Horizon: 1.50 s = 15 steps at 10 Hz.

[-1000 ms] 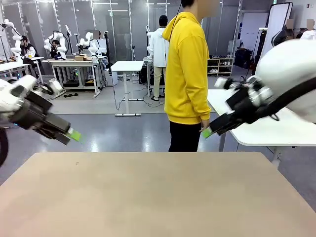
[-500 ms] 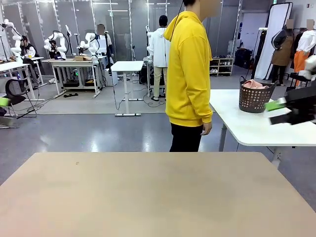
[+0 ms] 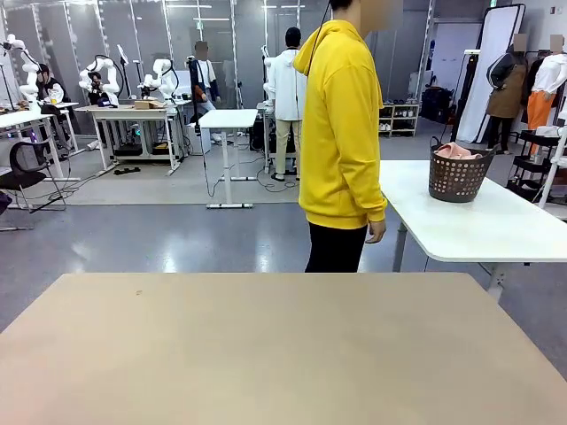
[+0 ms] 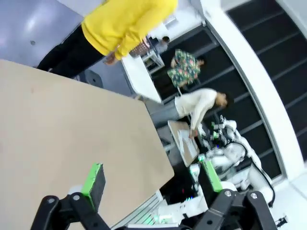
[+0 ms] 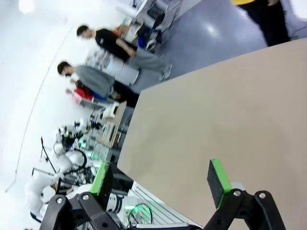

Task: Fold the towel.
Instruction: Grab the top end of the 100 cm Hotel Towel extended by the human.

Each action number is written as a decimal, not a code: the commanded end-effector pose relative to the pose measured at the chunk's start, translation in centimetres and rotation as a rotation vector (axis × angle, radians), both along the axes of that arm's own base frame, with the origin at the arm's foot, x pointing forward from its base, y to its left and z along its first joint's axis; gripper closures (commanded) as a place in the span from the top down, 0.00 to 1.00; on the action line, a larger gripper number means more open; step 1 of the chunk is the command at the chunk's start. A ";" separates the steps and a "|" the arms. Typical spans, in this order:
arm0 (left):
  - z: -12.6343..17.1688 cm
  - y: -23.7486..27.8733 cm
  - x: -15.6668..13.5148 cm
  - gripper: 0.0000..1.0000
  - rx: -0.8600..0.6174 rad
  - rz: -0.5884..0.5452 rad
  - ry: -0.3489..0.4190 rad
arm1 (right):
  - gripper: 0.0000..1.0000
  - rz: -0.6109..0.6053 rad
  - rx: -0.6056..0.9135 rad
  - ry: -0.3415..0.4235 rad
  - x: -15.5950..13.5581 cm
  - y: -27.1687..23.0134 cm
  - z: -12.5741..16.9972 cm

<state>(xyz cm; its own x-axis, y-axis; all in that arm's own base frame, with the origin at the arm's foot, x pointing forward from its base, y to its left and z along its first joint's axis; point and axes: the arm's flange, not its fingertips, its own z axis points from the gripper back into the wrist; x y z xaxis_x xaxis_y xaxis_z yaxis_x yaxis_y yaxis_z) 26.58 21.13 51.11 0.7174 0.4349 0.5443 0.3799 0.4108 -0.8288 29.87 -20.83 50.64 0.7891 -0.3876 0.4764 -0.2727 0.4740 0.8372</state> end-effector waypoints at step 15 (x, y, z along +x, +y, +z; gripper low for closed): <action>-0.7 1.9 -2.2 1.00 -0.022 0.081 0.008 | 1.00 -0.067 0.011 0.003 -1.9 -1.9 -0.3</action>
